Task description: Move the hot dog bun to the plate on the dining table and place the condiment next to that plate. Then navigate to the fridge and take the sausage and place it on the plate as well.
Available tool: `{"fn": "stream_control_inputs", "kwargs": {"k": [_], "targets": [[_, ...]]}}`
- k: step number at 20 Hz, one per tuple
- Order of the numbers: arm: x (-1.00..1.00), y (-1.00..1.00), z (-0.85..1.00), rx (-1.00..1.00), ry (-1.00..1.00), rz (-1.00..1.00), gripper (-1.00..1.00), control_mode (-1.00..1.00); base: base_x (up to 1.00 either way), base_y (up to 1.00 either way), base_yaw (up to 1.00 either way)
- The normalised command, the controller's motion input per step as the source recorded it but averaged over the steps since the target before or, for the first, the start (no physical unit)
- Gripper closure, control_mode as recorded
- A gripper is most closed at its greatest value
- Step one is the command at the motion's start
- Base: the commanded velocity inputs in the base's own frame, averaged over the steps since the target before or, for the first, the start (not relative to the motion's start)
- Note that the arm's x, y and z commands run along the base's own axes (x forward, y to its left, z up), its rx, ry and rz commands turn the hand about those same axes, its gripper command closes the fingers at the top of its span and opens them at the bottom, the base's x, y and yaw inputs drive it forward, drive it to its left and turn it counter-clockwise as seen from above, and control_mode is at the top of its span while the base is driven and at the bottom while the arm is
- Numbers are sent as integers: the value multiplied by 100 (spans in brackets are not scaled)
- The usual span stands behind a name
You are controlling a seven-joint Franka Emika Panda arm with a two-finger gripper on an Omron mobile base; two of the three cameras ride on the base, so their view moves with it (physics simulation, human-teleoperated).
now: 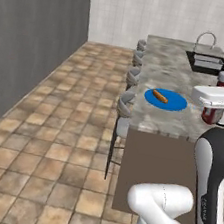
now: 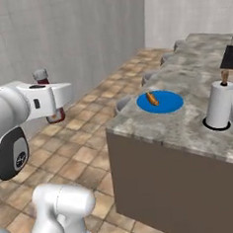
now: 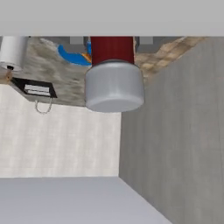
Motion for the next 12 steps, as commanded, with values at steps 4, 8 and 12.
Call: {"fn": "stream_control_inputs", "kwargs": {"k": [4,8,12], "targets": [[0,0,0,0,0,0,100,100,68,28,-52],[0,0,0,0,0,0,100,100,78,35,-40],[0,0,0,0,0,0,100,100,68,41,-32]]}}
